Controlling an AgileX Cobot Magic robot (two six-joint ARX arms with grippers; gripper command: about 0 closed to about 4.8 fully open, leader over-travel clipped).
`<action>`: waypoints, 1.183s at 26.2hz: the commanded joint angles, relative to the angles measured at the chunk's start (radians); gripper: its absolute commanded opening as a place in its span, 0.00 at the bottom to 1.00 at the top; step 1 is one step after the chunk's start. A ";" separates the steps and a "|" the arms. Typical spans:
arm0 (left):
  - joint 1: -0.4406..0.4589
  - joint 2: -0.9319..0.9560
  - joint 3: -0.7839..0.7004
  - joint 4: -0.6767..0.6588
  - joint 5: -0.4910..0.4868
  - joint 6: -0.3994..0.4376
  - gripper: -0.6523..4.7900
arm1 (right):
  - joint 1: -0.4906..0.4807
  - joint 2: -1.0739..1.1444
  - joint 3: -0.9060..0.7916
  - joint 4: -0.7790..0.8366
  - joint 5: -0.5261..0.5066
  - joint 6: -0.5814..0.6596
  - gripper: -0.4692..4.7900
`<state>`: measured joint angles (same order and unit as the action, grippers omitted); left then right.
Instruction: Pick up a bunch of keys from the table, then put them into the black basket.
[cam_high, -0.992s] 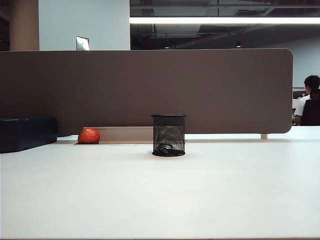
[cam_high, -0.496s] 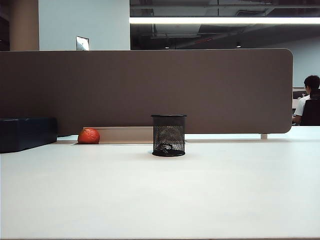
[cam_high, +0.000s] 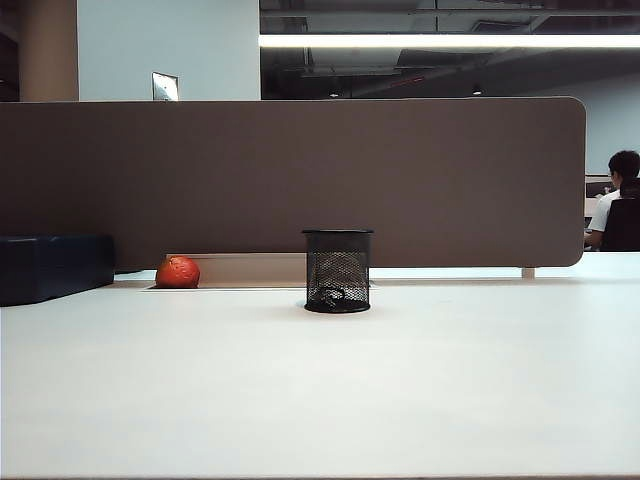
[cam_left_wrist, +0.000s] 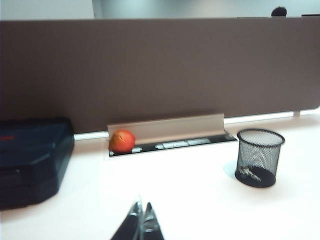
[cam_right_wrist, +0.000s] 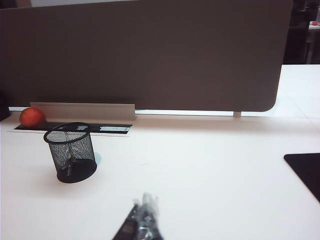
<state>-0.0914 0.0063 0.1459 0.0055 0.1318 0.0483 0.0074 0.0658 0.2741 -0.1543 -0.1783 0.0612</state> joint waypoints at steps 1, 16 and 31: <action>-0.001 0.000 -0.039 0.059 -0.002 -0.005 0.11 | 0.001 -0.045 -0.063 0.056 0.005 0.021 0.08; -0.001 0.000 -0.135 0.175 -0.041 -0.034 0.11 | 0.001 -0.064 -0.203 0.109 0.023 0.017 0.08; -0.002 0.000 -0.135 0.174 -0.039 -0.057 0.11 | 0.000 -0.064 -0.223 0.103 0.024 -0.021 0.08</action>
<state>-0.0914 0.0059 0.0048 0.1711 0.0937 -0.0017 0.0071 0.0048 0.0467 -0.0643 -0.1574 0.0479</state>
